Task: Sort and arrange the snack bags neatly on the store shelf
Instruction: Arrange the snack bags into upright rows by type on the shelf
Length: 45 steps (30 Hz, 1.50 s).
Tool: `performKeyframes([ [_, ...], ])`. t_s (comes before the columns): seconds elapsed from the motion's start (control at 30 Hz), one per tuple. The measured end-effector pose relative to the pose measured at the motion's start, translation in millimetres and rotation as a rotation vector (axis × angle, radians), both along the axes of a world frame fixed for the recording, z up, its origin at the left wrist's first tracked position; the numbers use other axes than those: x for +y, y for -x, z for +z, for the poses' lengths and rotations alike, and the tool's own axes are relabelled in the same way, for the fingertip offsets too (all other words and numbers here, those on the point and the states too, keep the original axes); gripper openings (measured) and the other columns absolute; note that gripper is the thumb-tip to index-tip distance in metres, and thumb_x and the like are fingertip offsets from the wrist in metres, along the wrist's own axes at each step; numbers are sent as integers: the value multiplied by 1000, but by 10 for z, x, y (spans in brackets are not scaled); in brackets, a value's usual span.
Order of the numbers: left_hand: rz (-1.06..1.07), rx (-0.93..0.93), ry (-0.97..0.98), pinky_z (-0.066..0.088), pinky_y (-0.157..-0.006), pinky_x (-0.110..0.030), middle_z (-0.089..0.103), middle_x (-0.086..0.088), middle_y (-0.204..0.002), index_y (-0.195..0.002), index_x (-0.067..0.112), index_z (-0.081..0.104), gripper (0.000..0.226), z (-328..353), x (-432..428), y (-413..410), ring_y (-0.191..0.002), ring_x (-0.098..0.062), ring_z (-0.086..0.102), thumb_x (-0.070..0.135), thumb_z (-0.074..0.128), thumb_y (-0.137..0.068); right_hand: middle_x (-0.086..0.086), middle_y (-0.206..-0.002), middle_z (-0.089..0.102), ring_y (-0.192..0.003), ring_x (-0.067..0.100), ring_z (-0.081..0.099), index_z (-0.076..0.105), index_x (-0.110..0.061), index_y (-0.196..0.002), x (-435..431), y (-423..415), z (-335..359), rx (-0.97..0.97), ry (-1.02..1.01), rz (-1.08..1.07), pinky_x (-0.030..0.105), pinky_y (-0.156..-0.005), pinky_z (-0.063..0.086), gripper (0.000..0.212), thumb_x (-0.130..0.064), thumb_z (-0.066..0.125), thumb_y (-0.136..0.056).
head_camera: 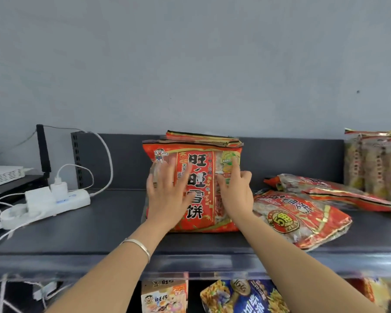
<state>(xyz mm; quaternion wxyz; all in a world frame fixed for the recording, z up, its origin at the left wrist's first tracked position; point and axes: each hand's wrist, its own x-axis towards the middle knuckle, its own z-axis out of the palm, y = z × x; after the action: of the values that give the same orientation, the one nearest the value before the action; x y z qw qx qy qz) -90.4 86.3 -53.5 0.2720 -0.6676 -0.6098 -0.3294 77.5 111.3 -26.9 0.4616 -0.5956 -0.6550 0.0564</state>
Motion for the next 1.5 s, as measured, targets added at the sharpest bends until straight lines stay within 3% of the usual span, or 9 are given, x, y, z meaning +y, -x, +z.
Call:
performKeyframes([
  [0.17, 78, 148, 189, 8, -107, -67, 19, -5, -158, -145, 43, 21, 56, -54, 17, -145, -147, -27, 9, 60, 12, -92, 9, -125, 40, -86, 26, 60, 15, -38, -149, 37, -154, -30, -122, 94, 82, 38, -74, 54, 54, -46, 36, -100],
  [0.27, 60, 68, 147, 0, -108, -65, 27, -5, -154, -139, 36, 40, 46, 67, -16, -311, -146, -25, 13, 49, 33, -96, 9, -133, 39, -101, 28, 59, 16, -36, -149, 36, -339, 41, -215, 113, 148, 38, -78, 52, 56, -49, 37, -99],
  [0.37, -83, 131, 73, 15, -111, -58, 48, -7, -139, -125, 24, 55, 36, 179, -23, -694, -137, -30, 35, 38, 51, -91, 10, -136, 40, -109, 30, 57, 27, -29, -147, 44, -654, 169, -263, 83, 153, 38, -78, 49, 52, -45, 39, -99],
  [0.57, -389, 134, 206, 25, -109, -29, 38, 1, -145, -138, 23, 44, 43, 277, 77, -1632, -136, -16, 31, 34, 45, -97, 9, -136, 45, -121, 32, 47, 45, -23, -138, 177, -1590, 250, -469, 136, 3, 44, -92, 48, 42, -34, 43, -98],
  [0.97, -479, -229, 710, 37, -102, -34, 42, -6, -139, -136, 23, 43, 43, 330, 674, -2205, -126, -24, 44, 35, 51, -95, -1, -144, 46, -135, 27, 39, 43, -33, -138, 458, -2343, 81, -634, 304, -177, 58, -112, 15, 48, -41, 52, -92],
  [1.13, -556, -270, 743, 35, -100, -32, 43, -6, -139, -136, 24, 42, 44, 388, 937, -2313, -127, -22, 43, 32, 52, -94, -3, -118, 63, -112, 24, 57, 51, -35, -130, 526, -2507, 147, -709, 329, -240, 47, -97, 38, 44, -17, 50, -90],
  [1.23, -598, -300, 776, 34, -98, -29, 43, -5, -140, -139, 24, 40, 45, 460, 1073, -2367, -127, -22, 43, 33, 50, -96, 0, -103, 66, -94, 24, 63, 55, -31, -126, 642, -2526, 153, -717, 220, -309, 33, -68, 43, 42, -10, 44, -92],
  [1.33, -590, -484, 861, 37, -104, -36, 42, -5, -143, -142, 20, 37, 49, 500, 1217, -2421, -127, -23, 44, 42, 40, -98, -1, -92, 64, -81, 22, 61, 61, -33, -120, 683, -2470, 170, -693, 185, -213, 29, -60, 44, 35, -18, 45, -94],
  [1.5, -505, -676, 1043, 34, -109, -47, 35, -11, -148, -146, 16, 30, 60, 487, 1451, -2472, -129, -30, 42, 51, 36, -97, -9, -107, 69, -97, 9, 61, 71, -34, -112, 667, -2630, 320, -258, 391, 273, 29, -89, 49, 27, -35, 63, -86],
])
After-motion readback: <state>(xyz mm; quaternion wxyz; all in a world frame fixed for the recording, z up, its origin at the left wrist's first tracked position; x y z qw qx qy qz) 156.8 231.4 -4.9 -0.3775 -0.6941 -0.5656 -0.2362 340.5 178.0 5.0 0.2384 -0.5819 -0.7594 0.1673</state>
